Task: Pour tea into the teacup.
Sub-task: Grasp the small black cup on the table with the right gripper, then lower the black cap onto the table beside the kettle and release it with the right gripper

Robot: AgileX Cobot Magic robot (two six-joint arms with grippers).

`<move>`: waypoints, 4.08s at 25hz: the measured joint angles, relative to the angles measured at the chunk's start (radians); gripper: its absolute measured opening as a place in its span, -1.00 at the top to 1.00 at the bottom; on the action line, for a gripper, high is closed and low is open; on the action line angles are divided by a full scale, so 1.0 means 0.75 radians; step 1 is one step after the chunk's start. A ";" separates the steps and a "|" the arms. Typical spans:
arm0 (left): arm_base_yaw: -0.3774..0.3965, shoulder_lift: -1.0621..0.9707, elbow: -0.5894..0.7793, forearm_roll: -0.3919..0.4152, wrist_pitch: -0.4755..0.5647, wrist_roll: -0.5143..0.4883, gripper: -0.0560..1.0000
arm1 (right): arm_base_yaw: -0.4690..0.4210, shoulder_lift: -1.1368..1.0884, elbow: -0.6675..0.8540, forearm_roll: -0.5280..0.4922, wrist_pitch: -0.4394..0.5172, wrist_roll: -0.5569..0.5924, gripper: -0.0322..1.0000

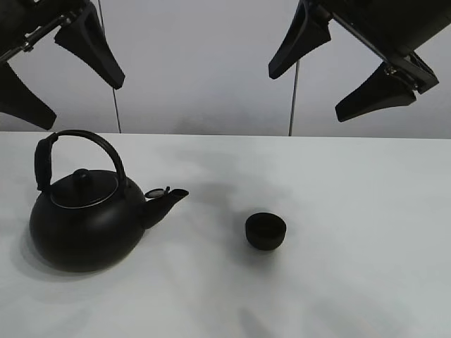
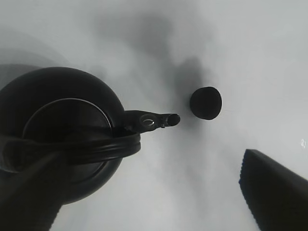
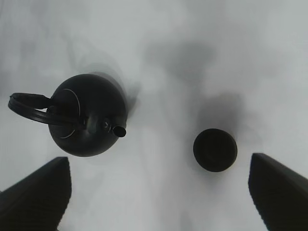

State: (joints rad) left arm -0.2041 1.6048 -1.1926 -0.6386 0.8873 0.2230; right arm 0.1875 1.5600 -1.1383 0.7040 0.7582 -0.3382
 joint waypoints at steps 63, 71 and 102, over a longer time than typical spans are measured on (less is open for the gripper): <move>0.000 0.000 0.000 0.000 -0.003 0.025 -0.42 | 0.497 0.602 -0.012 -0.882 -0.442 0.483 0.14; 0.000 0.000 0.000 0.000 -0.003 0.025 -0.42 | 0.497 0.620 -0.024 -0.886 -0.440 0.553 0.16; 0.000 0.000 0.000 0.000 -0.003 0.025 -0.42 | 0.651 0.697 -0.413 -0.959 -0.064 0.560 0.16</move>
State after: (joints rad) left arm -0.2041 1.6048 -1.1926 -0.6383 0.8851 0.2417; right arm 0.6761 2.0830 -1.4483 -0.0154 0.7102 0.0818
